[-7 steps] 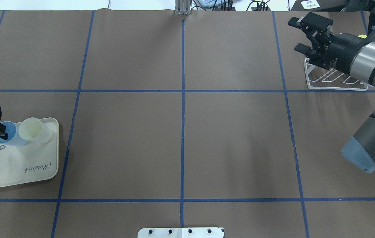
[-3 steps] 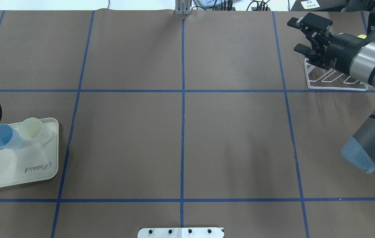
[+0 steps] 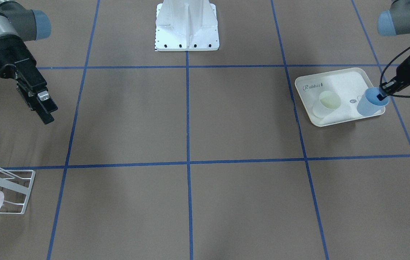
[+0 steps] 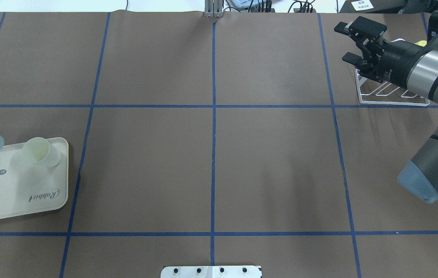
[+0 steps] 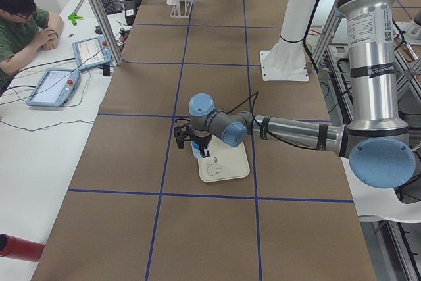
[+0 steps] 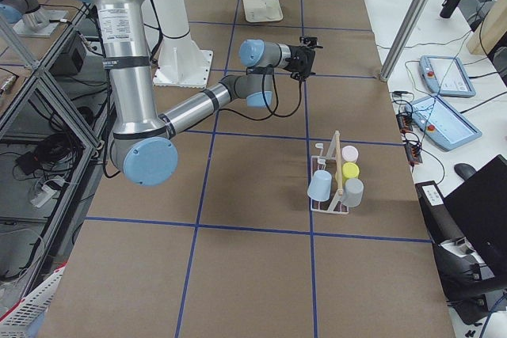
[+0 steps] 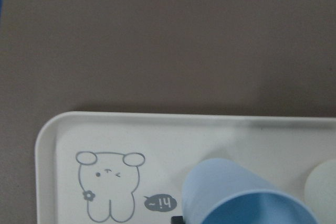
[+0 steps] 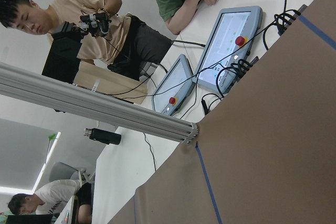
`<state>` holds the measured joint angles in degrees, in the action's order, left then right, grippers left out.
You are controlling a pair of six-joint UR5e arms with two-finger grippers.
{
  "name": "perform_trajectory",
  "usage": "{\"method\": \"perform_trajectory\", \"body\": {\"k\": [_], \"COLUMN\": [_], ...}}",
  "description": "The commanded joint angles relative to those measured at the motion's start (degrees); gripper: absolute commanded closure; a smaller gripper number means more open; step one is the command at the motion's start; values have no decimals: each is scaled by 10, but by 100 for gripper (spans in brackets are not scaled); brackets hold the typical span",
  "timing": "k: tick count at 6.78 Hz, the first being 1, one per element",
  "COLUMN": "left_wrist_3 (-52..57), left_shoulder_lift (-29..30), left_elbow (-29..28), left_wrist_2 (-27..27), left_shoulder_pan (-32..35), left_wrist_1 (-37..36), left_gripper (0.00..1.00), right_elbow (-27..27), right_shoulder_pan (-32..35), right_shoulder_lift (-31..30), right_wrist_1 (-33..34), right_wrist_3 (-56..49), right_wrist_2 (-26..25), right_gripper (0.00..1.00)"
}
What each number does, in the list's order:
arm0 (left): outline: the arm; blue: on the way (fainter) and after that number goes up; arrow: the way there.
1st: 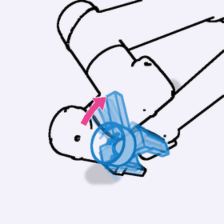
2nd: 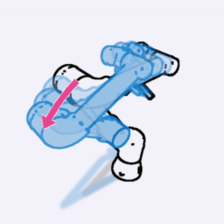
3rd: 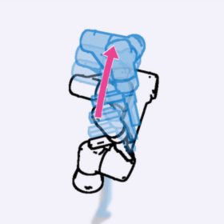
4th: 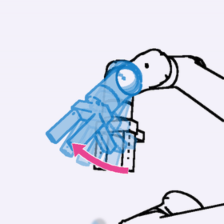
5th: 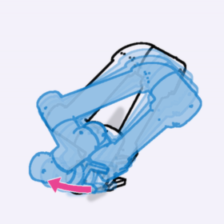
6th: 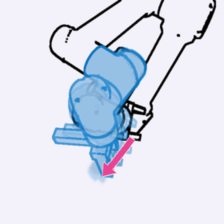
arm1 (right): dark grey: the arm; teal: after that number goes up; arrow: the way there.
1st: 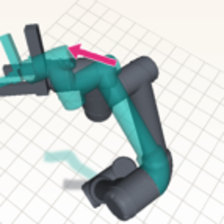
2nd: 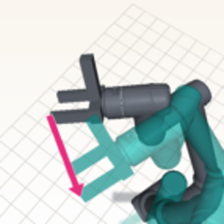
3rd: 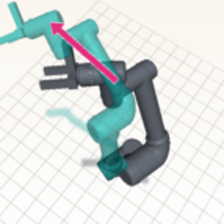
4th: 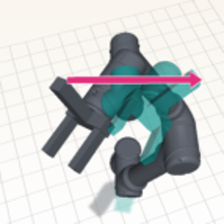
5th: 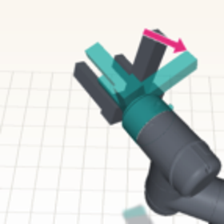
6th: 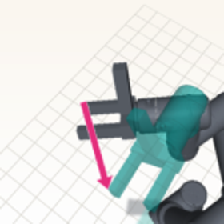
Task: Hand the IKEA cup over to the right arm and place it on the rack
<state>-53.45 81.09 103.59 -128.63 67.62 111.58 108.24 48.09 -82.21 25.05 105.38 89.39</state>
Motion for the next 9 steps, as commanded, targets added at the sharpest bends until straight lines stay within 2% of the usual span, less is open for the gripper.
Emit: {"method": "perform_trajectory", "body": {"k": [1,2,4,5,6,8,9], "left_wrist_3": [-17,-90,-281,-399,-499,-633,-688], "left_shoulder_lift": [41,86,216,261,282,283,284], "left_elbow": [13,6,-6,-3,-8,-18,-21], "left_wrist_2": [15,55,57,57,60,64,120], "left_shoulder_pan": [62,59,31,-23,-59,-120,-156], "left_wrist_1": [-15,-12,3,37,112,304,384], "left_gripper": [100,100,100,100,100,100,100], "right_elbow": [0,0,0,-1,0,0,-6], "right_shoulder_pan": [-11,-18,-35,-39,-47,-69,-86], "right_shoulder_lift": [0,0,1,11,19,56,83], "right_wrist_1": [0,0,0,0,0,0,0], "right_wrist_3": [1,1,2,3,28,78,90], "right_wrist_2": [0,-2,-4,-4,-4,-5,-8], "right_gripper": [0,0,0,0,0,0,0]}}
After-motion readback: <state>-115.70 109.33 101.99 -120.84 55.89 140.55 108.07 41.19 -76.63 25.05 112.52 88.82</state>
